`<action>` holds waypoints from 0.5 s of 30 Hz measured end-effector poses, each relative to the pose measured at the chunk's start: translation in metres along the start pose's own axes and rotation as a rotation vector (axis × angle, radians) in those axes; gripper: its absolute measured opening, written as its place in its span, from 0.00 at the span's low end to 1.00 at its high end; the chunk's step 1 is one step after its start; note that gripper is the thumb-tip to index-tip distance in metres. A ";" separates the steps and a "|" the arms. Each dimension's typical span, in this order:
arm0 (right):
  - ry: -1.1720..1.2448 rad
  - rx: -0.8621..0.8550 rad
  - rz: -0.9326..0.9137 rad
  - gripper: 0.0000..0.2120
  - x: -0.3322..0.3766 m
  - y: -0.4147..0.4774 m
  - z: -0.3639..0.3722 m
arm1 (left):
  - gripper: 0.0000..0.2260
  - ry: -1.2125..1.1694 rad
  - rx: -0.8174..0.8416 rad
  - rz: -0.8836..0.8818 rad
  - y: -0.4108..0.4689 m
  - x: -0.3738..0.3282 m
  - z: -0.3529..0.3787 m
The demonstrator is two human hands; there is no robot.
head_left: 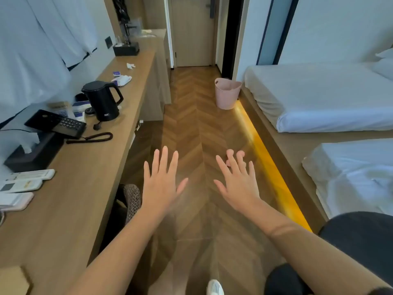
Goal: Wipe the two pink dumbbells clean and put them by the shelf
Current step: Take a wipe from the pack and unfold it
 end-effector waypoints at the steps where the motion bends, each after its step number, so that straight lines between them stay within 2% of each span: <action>1: -0.004 -0.003 -0.007 0.33 -0.005 0.013 0.006 | 0.35 -0.006 0.035 -0.010 0.012 0.000 0.008; 7: -0.023 -0.013 -0.050 0.32 -0.031 0.097 0.048 | 0.35 0.039 0.095 -0.041 0.081 0.005 0.043; 15: -0.034 -0.014 -0.064 0.32 -0.036 0.180 0.059 | 0.35 0.047 0.102 -0.128 0.141 0.025 0.064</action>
Point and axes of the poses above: each hand's wrist, its own y-axis towards the middle knuckle, its own z-axis out of the palm, x = y × z, the point moved 1 cm from there along y, towards the middle knuckle, and after that the axes turned 11 degrees about -y, right-handed, at the moved point
